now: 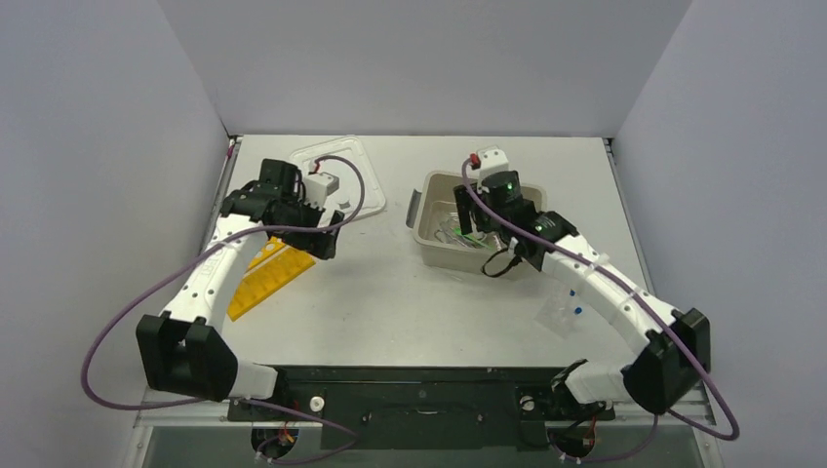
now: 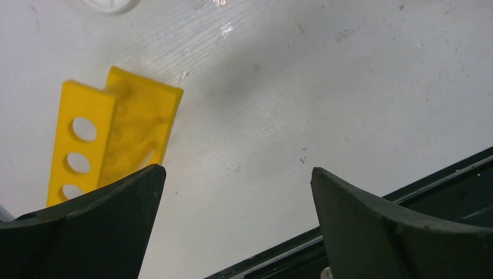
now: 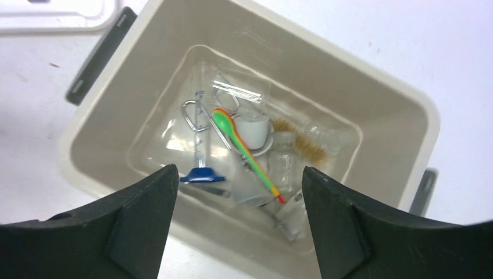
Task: Organize the chemistry lab equipment
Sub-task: Place the chemistry item in the storage box, then pick up the storage box lid at the center of the board.
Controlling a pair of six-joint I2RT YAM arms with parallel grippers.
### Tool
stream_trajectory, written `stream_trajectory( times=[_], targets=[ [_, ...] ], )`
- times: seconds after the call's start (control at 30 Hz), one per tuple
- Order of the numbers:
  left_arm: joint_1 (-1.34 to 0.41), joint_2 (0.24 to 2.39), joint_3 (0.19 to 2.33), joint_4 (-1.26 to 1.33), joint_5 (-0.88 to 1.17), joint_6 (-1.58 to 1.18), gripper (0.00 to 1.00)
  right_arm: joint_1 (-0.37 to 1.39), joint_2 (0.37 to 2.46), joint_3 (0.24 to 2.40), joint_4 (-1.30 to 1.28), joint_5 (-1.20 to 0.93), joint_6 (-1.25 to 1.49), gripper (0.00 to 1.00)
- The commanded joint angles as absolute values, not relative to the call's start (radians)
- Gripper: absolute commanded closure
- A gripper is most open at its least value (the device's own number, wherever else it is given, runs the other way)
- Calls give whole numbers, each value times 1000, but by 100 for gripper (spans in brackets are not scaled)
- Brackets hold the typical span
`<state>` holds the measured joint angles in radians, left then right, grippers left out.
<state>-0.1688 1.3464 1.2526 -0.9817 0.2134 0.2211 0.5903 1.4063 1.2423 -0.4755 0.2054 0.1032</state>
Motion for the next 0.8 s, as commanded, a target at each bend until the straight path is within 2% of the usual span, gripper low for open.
stream_trajectory(
  times=[0.0,0.13,0.17,0.27,0.33,0.43,0.63,0.77],
  targets=[
    [-239,1478,1348,-839,126,226,3,646,1229,1059,-302,287,320,28],
    [-282,1621,1413,-775,53,243,1,733,1091,924,-319,409,372,28],
    [-292,1670,1425,-755,37,252,3,741,1068,899,-334,417,396,29],
    [-301,1770,1503,-733,-3,260,19,745,953,836,-332,426,435,31],
    [-306,1840,1554,-734,-31,268,24,749,892,802,-320,418,459,34],
    [-319,1932,1609,-717,-78,290,26,756,823,764,-289,397,469,35],
    [-330,2070,1711,-698,-110,303,28,765,825,755,-288,383,475,39],
    [-334,2131,1733,-682,-92,332,38,767,858,778,-300,395,485,42]
  ],
)
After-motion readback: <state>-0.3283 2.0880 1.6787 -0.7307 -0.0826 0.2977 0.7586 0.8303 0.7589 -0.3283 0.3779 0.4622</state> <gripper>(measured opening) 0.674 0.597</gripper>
